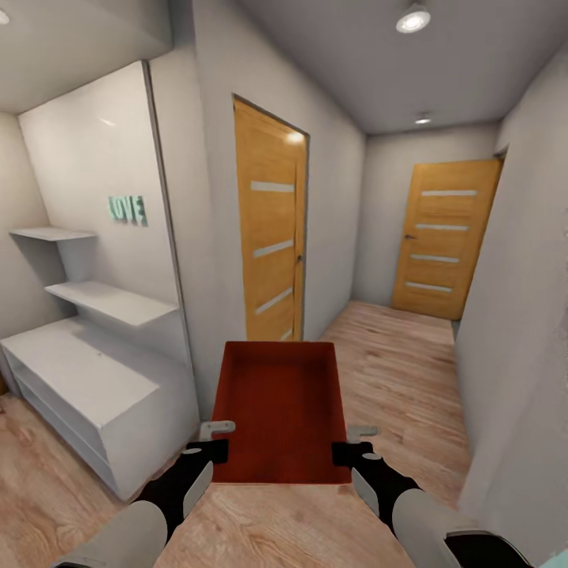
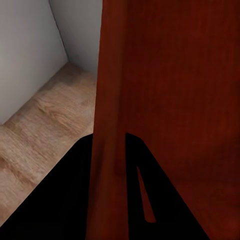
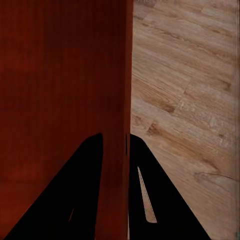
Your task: Move the two storage containers from the living room to the garage. In the garage, place one container on the floor and stack the other container on top of it (either order is fine).
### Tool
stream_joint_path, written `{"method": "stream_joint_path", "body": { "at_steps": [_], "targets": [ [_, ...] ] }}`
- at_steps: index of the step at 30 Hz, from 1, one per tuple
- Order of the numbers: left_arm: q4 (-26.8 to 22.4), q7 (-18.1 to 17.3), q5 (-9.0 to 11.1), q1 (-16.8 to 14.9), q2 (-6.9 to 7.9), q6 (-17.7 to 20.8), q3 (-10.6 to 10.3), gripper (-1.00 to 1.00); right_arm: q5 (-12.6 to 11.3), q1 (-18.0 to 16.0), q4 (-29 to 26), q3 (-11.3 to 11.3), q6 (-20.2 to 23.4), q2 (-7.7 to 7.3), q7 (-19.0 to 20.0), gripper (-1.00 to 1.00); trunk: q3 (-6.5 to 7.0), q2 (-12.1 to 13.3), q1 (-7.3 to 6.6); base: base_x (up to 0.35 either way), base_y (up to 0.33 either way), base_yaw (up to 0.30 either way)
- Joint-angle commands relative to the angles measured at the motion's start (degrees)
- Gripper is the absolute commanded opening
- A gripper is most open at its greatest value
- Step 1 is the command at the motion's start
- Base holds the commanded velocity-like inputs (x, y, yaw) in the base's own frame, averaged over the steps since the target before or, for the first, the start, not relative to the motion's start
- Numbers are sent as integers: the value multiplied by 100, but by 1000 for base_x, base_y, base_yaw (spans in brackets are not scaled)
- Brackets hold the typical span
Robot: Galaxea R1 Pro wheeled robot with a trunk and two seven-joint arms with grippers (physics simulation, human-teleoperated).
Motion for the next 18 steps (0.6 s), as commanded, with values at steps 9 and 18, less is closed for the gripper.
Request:
{"method": "stream_joint_path", "body": {
  "at_steps": [9,18],
  "targets": [
    [1,62,6,0,12,45,66,-100,97,-2,-24,-78,-19,-6,-32,-100,-1,-4,5,322,0,-242],
    [1,58,6,0,12,45,66,-100,98,-2,-24,-78,-19,-6,-32,-100,-1,-4,5,322,0,-187]
  ]
}}
